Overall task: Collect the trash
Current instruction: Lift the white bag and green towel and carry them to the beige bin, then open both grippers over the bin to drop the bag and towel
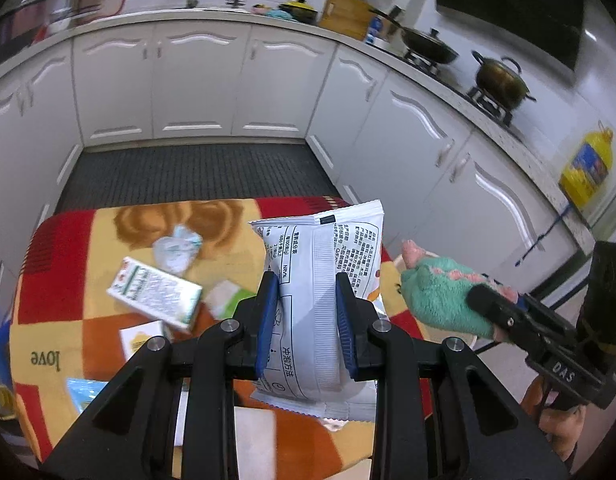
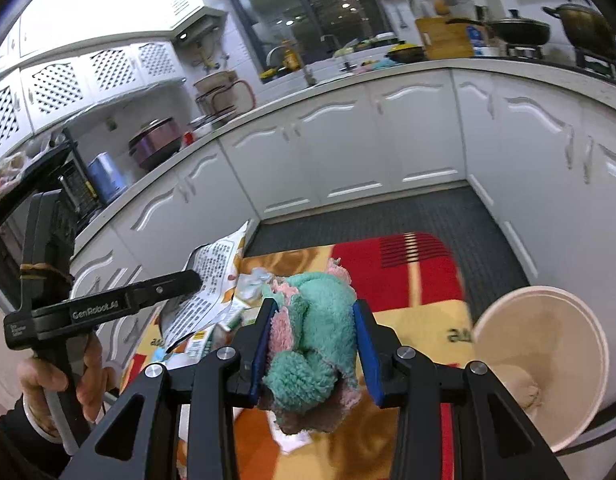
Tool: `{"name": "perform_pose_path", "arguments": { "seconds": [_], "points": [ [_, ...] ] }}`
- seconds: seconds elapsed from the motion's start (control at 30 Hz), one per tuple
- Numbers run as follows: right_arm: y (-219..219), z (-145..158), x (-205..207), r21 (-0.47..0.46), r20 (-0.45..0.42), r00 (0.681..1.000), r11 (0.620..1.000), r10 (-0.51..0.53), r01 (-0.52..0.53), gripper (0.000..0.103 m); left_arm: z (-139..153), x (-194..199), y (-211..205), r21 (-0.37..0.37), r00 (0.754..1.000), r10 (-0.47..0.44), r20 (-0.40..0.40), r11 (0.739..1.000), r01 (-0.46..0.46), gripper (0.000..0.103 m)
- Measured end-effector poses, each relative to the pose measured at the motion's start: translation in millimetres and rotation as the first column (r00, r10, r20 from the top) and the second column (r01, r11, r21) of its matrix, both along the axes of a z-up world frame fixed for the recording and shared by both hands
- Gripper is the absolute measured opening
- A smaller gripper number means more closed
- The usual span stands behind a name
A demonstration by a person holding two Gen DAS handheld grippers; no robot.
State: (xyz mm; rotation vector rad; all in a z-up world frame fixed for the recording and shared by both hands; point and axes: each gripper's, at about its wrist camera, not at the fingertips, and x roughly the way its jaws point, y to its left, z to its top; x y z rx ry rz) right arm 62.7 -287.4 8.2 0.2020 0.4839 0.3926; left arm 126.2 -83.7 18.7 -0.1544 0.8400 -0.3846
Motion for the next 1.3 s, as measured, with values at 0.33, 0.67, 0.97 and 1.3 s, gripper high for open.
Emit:
{"name": "perform_pose_path", "arguments": {
  "seconds": [0.33, 0.67, 0.97, 1.3],
  "points": [
    [-65.6, -5.9, -12.0, 0.044, -0.011, 0.993, 0.992, -0.118, 0.119, 0.037, 1.2, -4.5, -64.7, 0.047, 0.995, -0.101, 0.008, 0.994, 0.1, 0.026],
    [-117.9, -25.6, -9.0, 0.041, -0.036, 0.972, 0.972, -0.231, 0.232, 0.028, -17.2, 7.2, -130.1, 0.07, 0.982, -0.184, -0.041, 0.98, 0.187, 0.026],
    [-173.2, -65.1, 17.2, 0.068, -0.139, 0.939, 0.943, -0.313, 0.325, 0.027, -39.1, 17.3, -161.8, 0.058, 0.974, -0.208, -0.092, 0.975, 0.214, 0.026],
    [-202.2, -86.6, 3.7, 0.048, -0.203, 0.902, 0.916, -0.382, 0.398, 0.065, -59.6, 29.4, -202.9, 0.038, 0.964, -0.234, -0.129, 0.97, 0.24, 0.028]
  ]
}}
